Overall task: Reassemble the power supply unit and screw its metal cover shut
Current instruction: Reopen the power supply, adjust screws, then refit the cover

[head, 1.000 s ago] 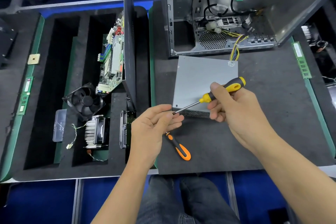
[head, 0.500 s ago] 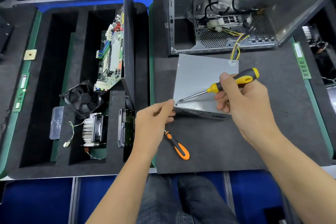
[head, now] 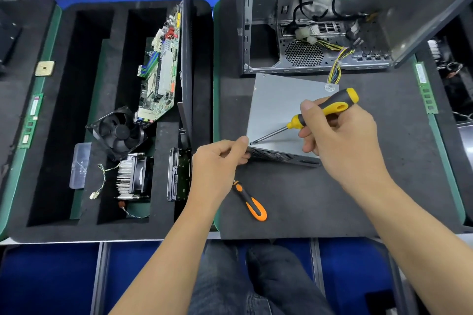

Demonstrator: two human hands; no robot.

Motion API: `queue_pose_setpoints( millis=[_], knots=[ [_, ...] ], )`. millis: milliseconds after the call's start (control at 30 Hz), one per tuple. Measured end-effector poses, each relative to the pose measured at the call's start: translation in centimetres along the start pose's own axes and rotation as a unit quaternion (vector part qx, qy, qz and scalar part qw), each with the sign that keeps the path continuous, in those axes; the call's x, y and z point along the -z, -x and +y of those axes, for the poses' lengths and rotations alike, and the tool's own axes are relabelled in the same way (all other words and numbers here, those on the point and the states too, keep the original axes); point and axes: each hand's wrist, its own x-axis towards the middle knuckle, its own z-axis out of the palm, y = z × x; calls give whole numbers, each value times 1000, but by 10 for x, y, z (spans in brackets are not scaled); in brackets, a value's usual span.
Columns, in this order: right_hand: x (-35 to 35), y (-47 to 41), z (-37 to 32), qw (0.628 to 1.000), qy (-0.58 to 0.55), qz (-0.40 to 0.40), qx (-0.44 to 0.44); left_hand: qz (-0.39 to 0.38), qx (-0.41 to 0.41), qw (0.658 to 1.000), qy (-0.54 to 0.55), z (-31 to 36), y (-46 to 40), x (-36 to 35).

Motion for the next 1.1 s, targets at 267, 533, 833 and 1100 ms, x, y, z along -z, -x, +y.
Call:
queue_pose_setpoints(
  millis=[267,533,833,1100],
  knots=[
    [-8,4,-26,982,135,-58,121,-5,1,1000,4,-2,1,1],
    [-15,2,-69,920,297,-150,208,-25,5,1000,8,-8,1,7],
    [-13,-2,-95,820,403,-232,333,-39,-65,994,-79,-11,5,10],
    [-17,-19,-102,715,575,-203,342,32,-128,977,-170,-11,1,-4]
  ],
)
